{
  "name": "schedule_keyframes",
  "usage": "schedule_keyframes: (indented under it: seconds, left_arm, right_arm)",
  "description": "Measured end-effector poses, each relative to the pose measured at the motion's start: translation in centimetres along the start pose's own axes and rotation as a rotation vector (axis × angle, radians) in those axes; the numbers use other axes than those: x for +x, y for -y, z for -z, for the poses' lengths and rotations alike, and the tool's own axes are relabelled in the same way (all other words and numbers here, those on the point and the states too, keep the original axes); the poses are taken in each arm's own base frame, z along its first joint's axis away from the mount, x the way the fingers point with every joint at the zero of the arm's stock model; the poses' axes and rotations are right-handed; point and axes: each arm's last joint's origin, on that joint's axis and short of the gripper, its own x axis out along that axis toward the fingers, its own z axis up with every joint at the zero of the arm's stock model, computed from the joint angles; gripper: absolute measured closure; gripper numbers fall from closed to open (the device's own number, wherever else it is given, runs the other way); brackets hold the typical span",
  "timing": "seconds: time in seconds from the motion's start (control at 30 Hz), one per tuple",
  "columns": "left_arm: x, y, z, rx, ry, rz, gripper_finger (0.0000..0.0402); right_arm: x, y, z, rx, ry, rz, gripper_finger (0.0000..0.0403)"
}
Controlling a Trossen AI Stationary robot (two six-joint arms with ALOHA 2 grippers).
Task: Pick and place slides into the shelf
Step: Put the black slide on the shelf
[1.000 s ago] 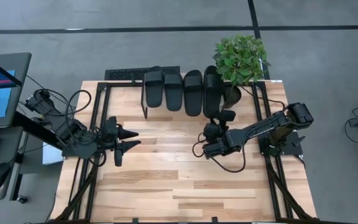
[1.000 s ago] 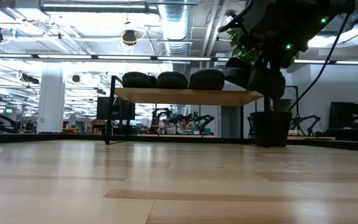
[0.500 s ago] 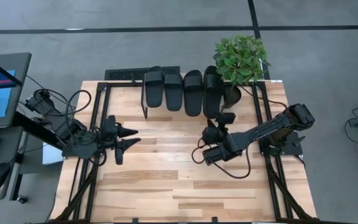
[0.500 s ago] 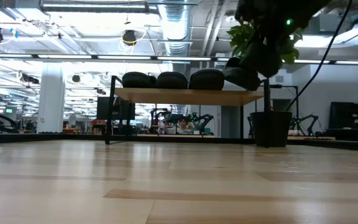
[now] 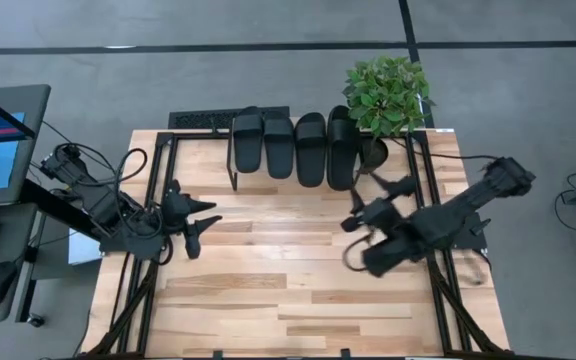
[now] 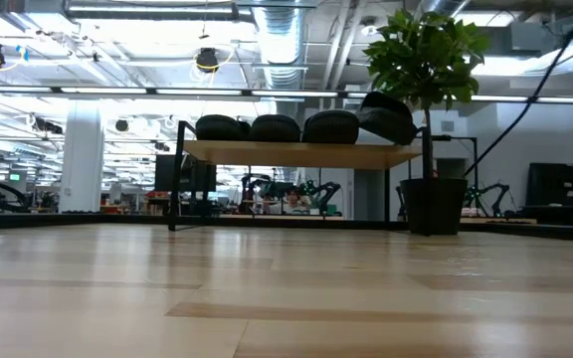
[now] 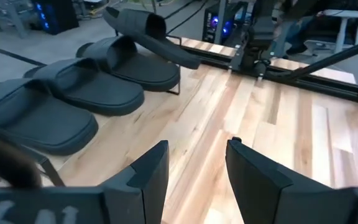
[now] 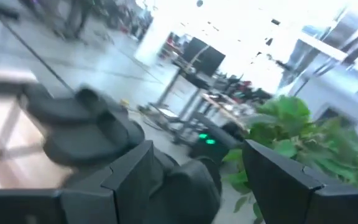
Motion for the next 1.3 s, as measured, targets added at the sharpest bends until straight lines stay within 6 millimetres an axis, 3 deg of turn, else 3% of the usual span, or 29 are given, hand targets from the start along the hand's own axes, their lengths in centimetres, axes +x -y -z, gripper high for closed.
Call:
schedule_keyframes:
  seconds: [0.17,0.4,0.5,0.6,0.83,0.97,1.1,1.3]
  left_arm:
    - [0.0,-0.5,-0.5,0.051,0.041,-0.039,0.0252]
    - [-0.6,-2.2,-2.3,0.198,0.153,-0.14,0.0252]
    - [-1.0,-3.0,-2.9,0.23,0.176,-0.159,0.0252]
    - [-1.5,-3.9,-3.4,0.222,0.198,-0.166,0.0252]
    - [-2.7,-5.4,-3.7,0.191,0.223,-0.154,0.0252]
    - [-3.0,-5.8,-3.5,0.201,0.214,-0.146,0.0252]
    - [-3.1,-5.9,-3.5,0.2,0.214,-0.146,0.0252]
    - [-3.0,-5.9,-3.5,0.238,0.209,-0.15,0.0252]
  right_arm:
    - [-1.7,3.6,-1.6,0.092,0.038,-0.064,0.0164]
    - [-2.3,5.1,-3.0,-0.107,0.061,-0.082,0.0164]
    - [-0.8,5.2,-3.8,-0.147,0.022,-0.028,0.0167]
    - [1.2,5.4,-4.3,-0.191,-0.028,0.01,0.0196]
    - [6.0,6.8,-5.4,-0.206,0.026,-0.197,0.0384]
    - [8.2,8.4,-5.5,-0.193,-0.005,-0.191,0.0395]
    - [10.5,9.1,-4.3,-0.148,-0.061,-0.254,0.0401]
    - [13.9,7.8,-2.0,-0.217,-0.23,-0.247,0.0402]
